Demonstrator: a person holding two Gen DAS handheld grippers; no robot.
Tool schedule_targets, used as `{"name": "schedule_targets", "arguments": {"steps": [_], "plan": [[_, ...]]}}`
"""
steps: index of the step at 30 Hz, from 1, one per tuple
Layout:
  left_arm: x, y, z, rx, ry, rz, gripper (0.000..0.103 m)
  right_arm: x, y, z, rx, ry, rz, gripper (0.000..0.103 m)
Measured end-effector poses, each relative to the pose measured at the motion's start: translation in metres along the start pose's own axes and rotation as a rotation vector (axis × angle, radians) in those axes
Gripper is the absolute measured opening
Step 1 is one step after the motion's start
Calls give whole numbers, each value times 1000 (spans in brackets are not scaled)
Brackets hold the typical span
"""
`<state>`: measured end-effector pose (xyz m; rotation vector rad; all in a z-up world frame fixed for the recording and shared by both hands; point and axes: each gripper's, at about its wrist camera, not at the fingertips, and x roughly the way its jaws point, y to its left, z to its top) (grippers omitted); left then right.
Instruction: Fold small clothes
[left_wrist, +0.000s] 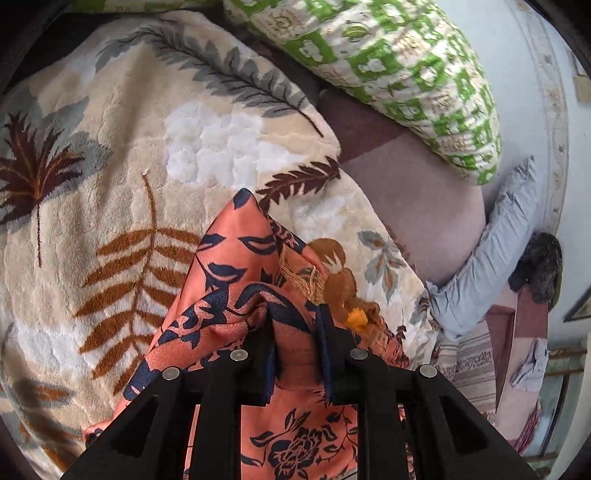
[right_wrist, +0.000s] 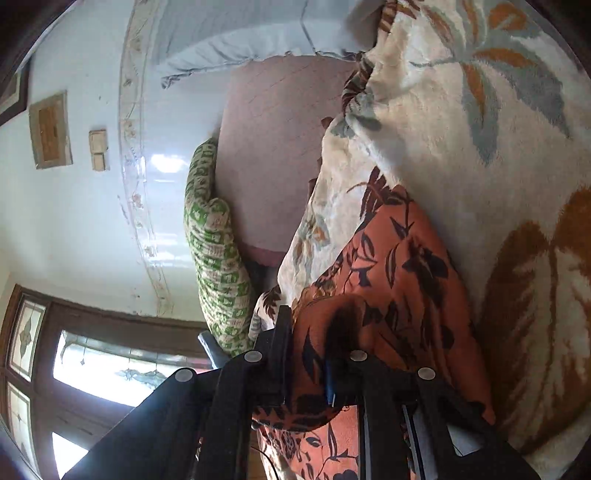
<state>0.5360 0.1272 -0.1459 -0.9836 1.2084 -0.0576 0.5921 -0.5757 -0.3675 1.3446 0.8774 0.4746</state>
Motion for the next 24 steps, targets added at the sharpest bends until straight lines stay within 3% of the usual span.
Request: {"name": "schedule_targets", "arguments": {"steps": [2,7,13,18,24], "plan": [[7,3,14,-66,3,1,20,2,-9,11,62,-34,-5,30],[-6,3,37,-128,-68,-54,46,-6,-16,24,79,-80,-22,37],[-23,7,25,-42,-64,-36,46,-52,-17,33,104,-208,22,51],[-46,25,-32,93,3,-75,46,-61,-2,-1,-78,-66,-140,57],[-78,71,-102,113,3,-176,52,-59,-13,-67,-223,74,-288,61]]}}
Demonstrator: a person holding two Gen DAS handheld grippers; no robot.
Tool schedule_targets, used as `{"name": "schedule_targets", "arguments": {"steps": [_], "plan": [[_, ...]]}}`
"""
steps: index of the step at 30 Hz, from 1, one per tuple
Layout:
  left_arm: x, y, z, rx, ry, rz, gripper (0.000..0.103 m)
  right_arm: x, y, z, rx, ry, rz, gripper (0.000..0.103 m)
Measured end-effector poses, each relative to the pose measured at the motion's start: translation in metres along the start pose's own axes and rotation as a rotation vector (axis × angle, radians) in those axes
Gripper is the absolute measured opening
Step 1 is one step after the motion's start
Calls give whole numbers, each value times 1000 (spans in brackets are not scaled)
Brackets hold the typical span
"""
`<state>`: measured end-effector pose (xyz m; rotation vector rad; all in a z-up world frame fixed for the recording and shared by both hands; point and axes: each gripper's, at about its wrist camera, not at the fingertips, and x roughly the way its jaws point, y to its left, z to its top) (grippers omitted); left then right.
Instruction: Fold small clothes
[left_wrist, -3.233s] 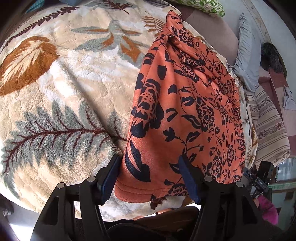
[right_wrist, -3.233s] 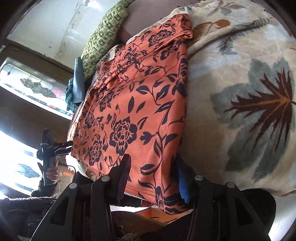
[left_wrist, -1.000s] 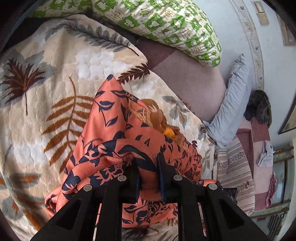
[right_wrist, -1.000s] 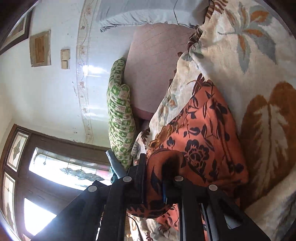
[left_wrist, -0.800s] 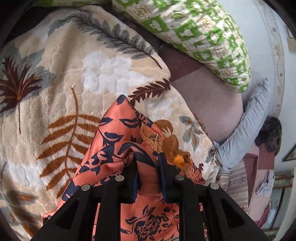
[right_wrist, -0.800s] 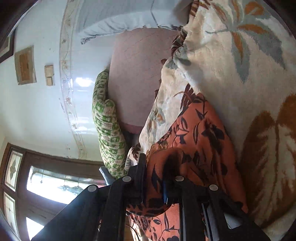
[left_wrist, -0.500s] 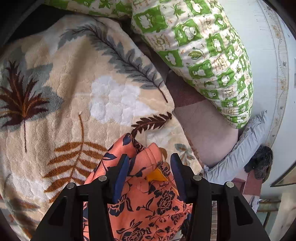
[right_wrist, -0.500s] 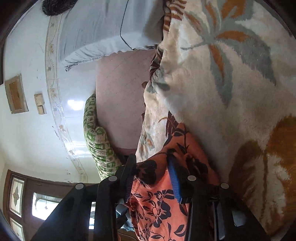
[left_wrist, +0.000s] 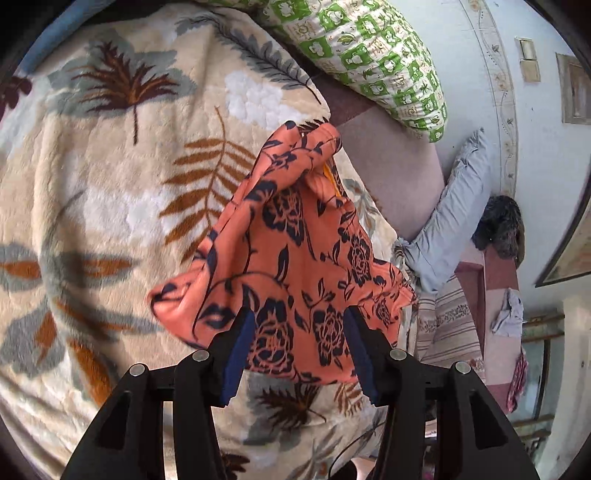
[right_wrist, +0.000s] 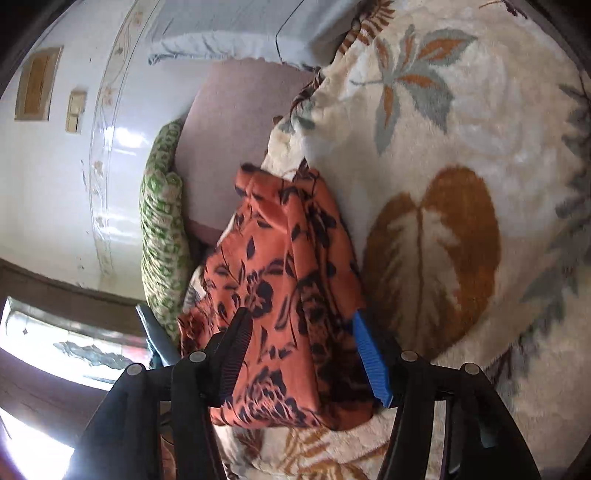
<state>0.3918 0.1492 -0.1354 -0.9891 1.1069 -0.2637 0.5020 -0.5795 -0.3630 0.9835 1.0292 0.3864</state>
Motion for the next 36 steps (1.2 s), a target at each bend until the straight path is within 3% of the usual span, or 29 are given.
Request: {"name": "schedule_targets", "arguments": {"steps": [3,7,8,9,10,12,14,17,18,20,21,24,27,29,30,31,33,36], "plan": [[-2,22,-20,-54,-4,-9,56,16,0,-24,-45,63,-49,63],[16,48,-29,-135,40,44,54,26,16,-32,-165,46,-148,60],[18,54,-28,-163,42,52,53,28,21,-31,-196,52,-165,35],[21,55,-25,-185,36,44,43,28,27,-29,-217,65,-166,13],[22,52,-22,-199,24,26,28,21,35,-27,-238,47,-167,12],[22,39,-19,-156,-19,24,27,2,52,-23,-318,-20,-160,12],[26,30,-18,-102,-36,120,27,6,53,-17,-366,10,-229,12],[36,41,-21,-126,-3,193,24,31,29,-18,-367,100,-366,13],[37,47,-21,-148,6,203,24,33,23,-21,-353,95,-377,21],[31,53,-23,-171,16,160,24,25,21,-23,-324,60,-344,24],[25,51,-25,-148,25,162,24,19,21,-23,-309,45,-352,31],[-4,27,-33,31,37,149,23,-6,35,-18,-313,-36,-355,32],[-36,-11,-35,208,-15,147,29,-23,72,-8,-384,-108,-285,37],[-49,-37,-29,307,-59,187,43,-11,103,-3,-448,-91,-249,49],[-55,-45,-28,349,-84,229,57,1,120,-1,-478,-70,-228,54],[-56,-55,-23,385,-113,281,60,13,134,1,-506,-44,-208,54],[-48,-71,-11,436,-123,359,61,43,159,4,-527,4,-169,54],[-21,-89,11,447,-78,422,61,79,169,15,-461,46,-114,54]]}}
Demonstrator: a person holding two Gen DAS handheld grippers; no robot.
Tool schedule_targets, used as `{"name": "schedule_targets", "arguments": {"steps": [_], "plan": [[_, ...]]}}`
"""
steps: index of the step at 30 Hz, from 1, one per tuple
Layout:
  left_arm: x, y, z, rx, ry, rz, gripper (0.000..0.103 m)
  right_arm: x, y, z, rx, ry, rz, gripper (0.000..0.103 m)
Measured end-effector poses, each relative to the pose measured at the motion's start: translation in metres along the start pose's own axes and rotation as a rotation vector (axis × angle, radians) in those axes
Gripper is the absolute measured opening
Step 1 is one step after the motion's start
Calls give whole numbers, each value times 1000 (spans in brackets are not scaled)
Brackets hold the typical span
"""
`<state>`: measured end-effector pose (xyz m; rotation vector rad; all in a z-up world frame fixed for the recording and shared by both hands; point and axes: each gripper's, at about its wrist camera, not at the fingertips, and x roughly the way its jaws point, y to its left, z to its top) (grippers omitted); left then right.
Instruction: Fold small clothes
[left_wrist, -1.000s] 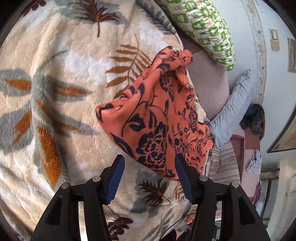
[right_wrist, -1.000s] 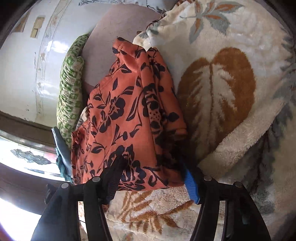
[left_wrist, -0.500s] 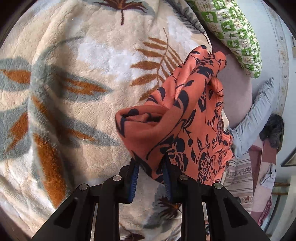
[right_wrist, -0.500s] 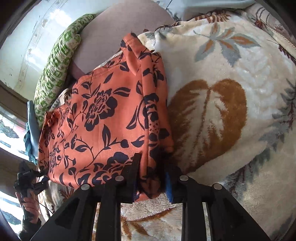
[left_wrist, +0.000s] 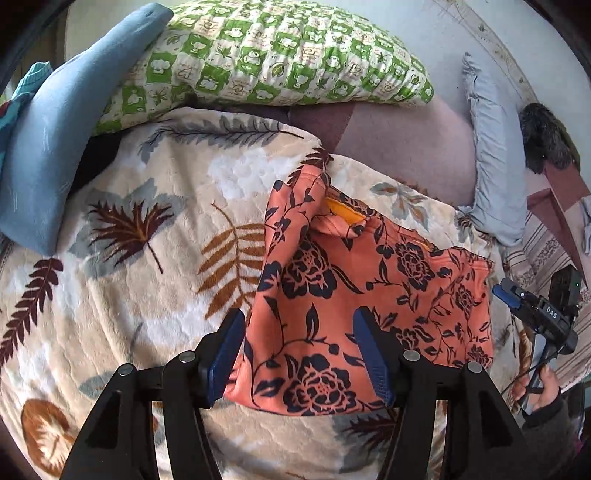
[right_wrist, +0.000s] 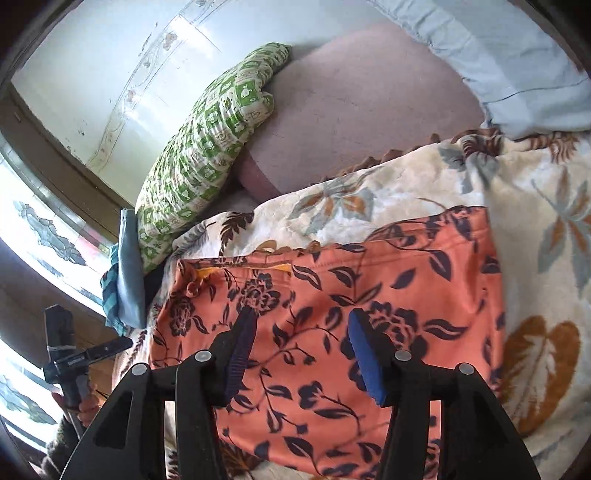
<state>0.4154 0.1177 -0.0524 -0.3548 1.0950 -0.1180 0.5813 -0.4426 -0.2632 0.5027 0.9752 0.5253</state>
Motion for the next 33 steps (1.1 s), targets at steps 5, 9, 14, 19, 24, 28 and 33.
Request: {"name": "schedule_targets", "arguments": {"steps": [5,9,14,19,24,28,33], "plan": [[47,-29,39,22,18,59,60,43,0,21,53,23,7,54],[94,-37,48,110,93,127,59,68,19,37,-73,73,7,58],[124,-37,53,184,106,177,60,94,29,46,-259,165,-40,64],[148,-39,61,210,104,234,50,118,34,28,-430,266,-150,62],[146,-26,73,74,24,174,7,122,47,13,-645,235,-327,7],[147,3,83,-112,-32,118,7,112,43,35,-533,122,-299,7],[171,47,77,-347,53,29,9,114,6,46,-318,125,-293,12]]}}
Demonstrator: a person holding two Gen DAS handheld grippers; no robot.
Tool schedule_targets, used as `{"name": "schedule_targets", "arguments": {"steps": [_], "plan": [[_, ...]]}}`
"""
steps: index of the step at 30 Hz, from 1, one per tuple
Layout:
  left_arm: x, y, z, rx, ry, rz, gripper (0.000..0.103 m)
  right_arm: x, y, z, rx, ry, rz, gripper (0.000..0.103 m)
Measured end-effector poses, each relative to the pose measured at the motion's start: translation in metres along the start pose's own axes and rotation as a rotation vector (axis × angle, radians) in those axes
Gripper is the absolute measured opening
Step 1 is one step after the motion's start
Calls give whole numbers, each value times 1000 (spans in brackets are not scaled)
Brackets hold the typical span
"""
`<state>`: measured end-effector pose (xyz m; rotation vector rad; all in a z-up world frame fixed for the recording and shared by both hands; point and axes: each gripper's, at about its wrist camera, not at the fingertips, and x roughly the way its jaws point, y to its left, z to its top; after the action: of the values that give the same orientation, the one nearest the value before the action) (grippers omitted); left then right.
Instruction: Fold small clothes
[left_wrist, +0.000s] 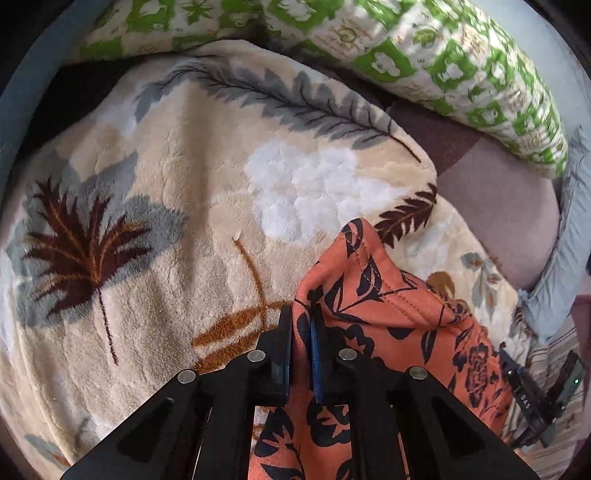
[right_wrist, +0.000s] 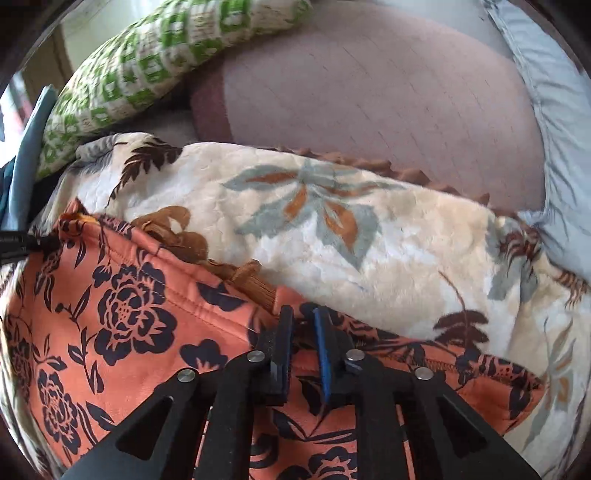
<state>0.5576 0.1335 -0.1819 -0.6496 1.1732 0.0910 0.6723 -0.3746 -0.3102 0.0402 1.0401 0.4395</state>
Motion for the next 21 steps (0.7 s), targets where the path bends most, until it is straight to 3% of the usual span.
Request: {"name": "schedule_targets", "arguments": {"steps": [1,3,6,8,12,13,14,15,19,21], "plan": [[-5,5,1,-2,-6,-27,12,-17,-15,-3,62,-61,54,13],[-16,11,2,4,-16,-71,12,-51,-50,-13,191,-155,101,31],[-31,12,4,11,-35,-144,27,-90,-105,-33,343,-236,66,42],[-34,6,3,26,-52,-133,36,-98,-129,-45,385,-240,-14,44],[-17,-3,-12,-12,-12,-122,36,-72,-144,-62,454,-141,37,46],[-14,-8,-14,-6,-13,-89,35,-64,-141,-63,437,-124,43,45],[-12,-13,-17,13,-16,-61,35,-58,-135,-62,400,-102,27,33],[-13,-18,-19,32,-24,-39,31,-55,-128,-59,358,-92,12,6],[-18,-27,-19,94,-102,45,24,-78,-128,-58,398,-264,42,7],[-3,-27,-17,86,-79,108,19,-61,-141,-55,442,-215,11,7]]}}
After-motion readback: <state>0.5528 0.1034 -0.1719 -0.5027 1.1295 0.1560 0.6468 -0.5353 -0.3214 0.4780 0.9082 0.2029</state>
